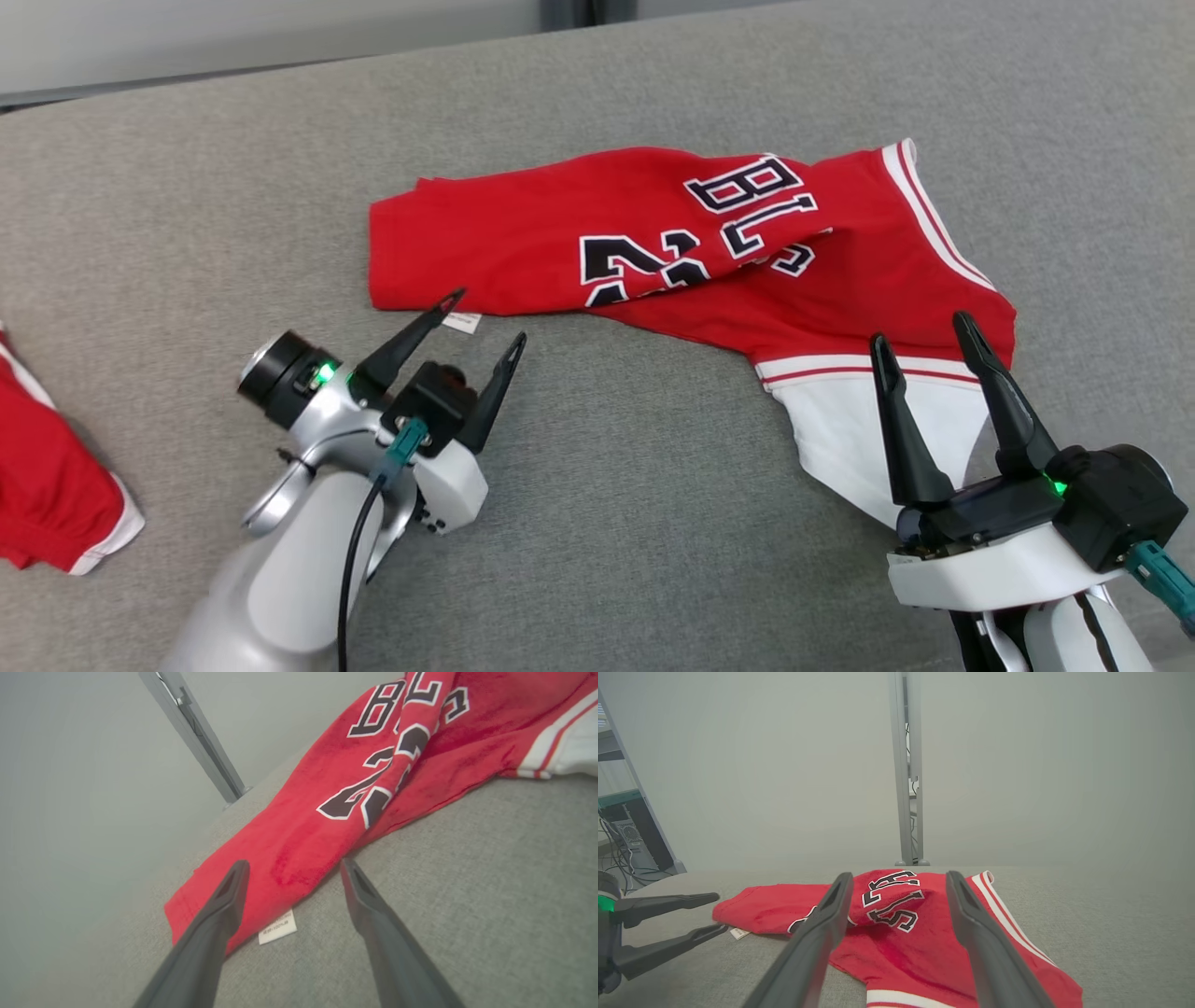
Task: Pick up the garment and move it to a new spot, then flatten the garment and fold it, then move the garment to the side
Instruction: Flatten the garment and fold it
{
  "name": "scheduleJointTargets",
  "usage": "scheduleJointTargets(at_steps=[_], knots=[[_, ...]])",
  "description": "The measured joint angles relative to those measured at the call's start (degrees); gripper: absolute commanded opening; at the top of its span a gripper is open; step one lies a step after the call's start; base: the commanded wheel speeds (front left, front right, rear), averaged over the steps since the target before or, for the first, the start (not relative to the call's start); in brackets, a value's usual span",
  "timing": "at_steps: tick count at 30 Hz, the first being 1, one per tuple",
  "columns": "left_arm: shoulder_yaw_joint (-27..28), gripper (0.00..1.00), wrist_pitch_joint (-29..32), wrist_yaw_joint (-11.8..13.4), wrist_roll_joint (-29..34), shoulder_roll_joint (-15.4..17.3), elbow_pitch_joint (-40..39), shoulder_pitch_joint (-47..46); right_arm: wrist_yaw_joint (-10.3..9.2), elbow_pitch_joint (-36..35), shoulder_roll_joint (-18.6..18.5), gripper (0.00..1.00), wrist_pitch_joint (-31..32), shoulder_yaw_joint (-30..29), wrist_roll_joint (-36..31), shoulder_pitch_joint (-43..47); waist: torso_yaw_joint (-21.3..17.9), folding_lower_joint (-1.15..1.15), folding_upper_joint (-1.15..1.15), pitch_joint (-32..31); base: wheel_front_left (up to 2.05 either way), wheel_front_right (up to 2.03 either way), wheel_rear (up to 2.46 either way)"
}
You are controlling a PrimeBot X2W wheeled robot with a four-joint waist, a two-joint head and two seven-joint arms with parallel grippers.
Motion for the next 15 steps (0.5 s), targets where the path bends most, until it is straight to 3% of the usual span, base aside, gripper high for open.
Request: scheduleJointTargets(at_steps=[8, 15], knots=[[-5.1, 1.00, 0.0, -0.6, 2.0, -2.0, 9.3, -9.0, 0.00, 0.6, 0.0, 1.00, 0.0, 0.2, 2.1, -0.9, -3.0, 0.00, 0.00, 2.8, 0.00, 0.00, 0.00], [-5.9, 1.00, -0.2, 0.2, 2.0, -2.9, 16.2, -13.1, 0.00, 0.5, 0.0, 1.00, 0.0, 0.1, 2.4, -1.1, -4.1, 0.00, 0.00, 3.7, 0.00, 0.00, 0.00]])
